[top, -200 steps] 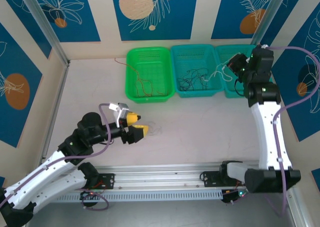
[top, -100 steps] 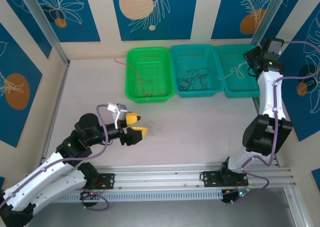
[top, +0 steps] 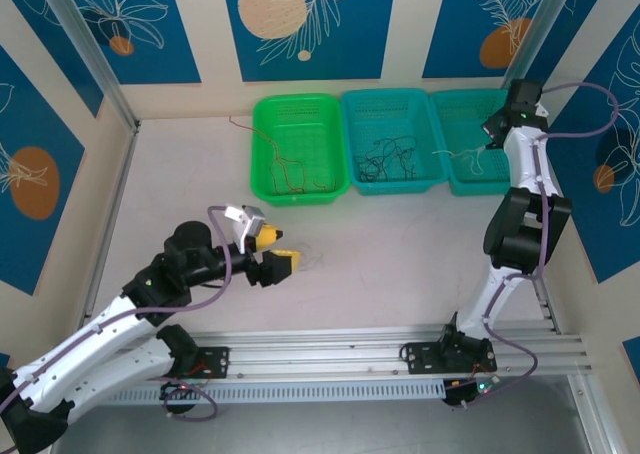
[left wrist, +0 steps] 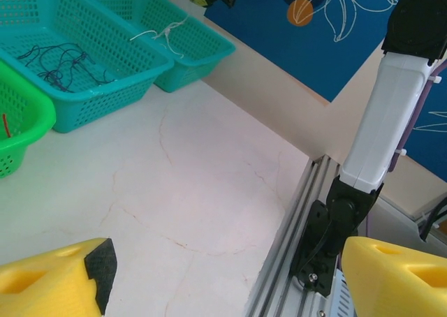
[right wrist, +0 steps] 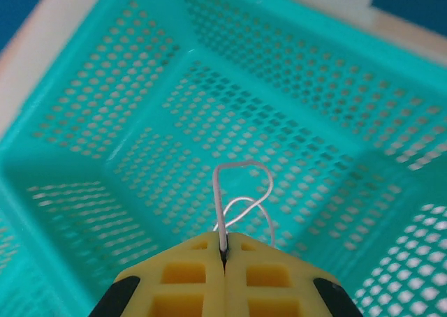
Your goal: Untangle the cables
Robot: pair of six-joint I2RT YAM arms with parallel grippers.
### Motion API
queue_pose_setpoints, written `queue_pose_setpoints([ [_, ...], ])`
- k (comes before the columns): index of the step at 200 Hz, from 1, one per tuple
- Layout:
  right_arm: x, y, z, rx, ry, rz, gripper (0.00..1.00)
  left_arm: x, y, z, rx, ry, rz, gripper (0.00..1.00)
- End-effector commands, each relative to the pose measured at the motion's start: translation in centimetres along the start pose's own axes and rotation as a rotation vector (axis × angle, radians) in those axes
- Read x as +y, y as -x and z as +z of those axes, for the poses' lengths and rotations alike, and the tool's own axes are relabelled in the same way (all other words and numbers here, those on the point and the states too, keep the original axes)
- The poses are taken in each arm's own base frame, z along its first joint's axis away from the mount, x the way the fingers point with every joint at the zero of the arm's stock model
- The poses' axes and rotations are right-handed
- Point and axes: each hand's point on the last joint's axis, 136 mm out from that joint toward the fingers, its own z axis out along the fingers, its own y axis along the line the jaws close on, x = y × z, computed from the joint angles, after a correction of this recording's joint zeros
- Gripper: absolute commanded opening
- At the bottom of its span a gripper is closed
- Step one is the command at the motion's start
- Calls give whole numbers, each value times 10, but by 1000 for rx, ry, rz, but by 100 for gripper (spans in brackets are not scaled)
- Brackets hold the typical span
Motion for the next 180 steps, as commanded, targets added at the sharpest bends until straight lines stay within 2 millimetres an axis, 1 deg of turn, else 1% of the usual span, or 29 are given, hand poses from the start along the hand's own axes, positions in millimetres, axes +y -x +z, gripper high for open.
queue_pose_setpoints([
  [1, -12, 36, -9, -169, -127, -122, 0, -6, 17, -9, -47, 11, 33, 85],
  [6, -9, 38, -6, -170, -122, -144, 0, -6, 17, -10, -49, 14, 32, 85],
  [18, -6, 35, 5, -141, -140, -180, 0, -4, 16, -12, -51, 23, 26, 85],
  [30, -2, 28, 16, -108, -164, -209, 0, -1, 14, -12, -47, 37, 21, 85],
  [54, 1, 21, 33, -110, -233, -253, 0, 2, 13, -11, -37, 56, 12, 85],
  [60, 5, 18, 37, -109, -236, -267, 0, 3, 12, -11, -36, 59, 8, 85],
  [65, 9, 12, 44, -89, -225, -282, 0, 3, 12, -11, -35, 61, 8, 85],
  [73, 22, 1, 53, -37, -164, -304, 0, 4, 12, -10, -36, 63, 6, 85],
  [77, 30, -9, 60, 11, -116, -315, 5, 5, 11, -9, -35, 66, 6, 85],
  [80, 36, -16, 64, 44, -80, -317, 11, 6, 11, -9, -35, 67, 6, 85],
  [88, 50, -36, 72, 148, 17, -305, 34, 7, 11, -7, -33, 70, 7, 85],
  [93, 52, -44, 73, 197, 30, -288, 45, 7, 11, -5, -30, 69, 7, 85],
  [96, 52, -46, 73, 211, 26, -273, 50, 7, 12, -4, -29, 66, 8, 85],
  [103, 50, -49, 68, 241, 1, -237, 57, 6, 13, -2, -24, 61, 11, 85],
  [116, 55, -47, 58, 240, 16, -211, 66, 3, 16, 2, -11, 50, 17, 85],
  [129, 62, -38, 38, 219, 64, -194, 72, 0, 21, 3, -15, 37, 24, 85],
  [133, 66, -35, 29, 215, 94, -191, 73, 0, 22, 4, -18, 33, 27, 85],
  [148, 74, -29, -1, 233, 171, -173, 74, -2, 25, 5, -30, 25, 33, 85],
  [158, 77, -24, -25, 244, 218, -148, 74, -3, 27, 5, -36, 23, 36, 85],
  [169, 82, -26, -50, 268, 289, -127, 74, -2, 27, 4, -32, 29, 30, 86],
  [180, 90, -30, -81, 282, 387, -121, 73, 1, 25, 3, -25, 47, 17, 86],
])
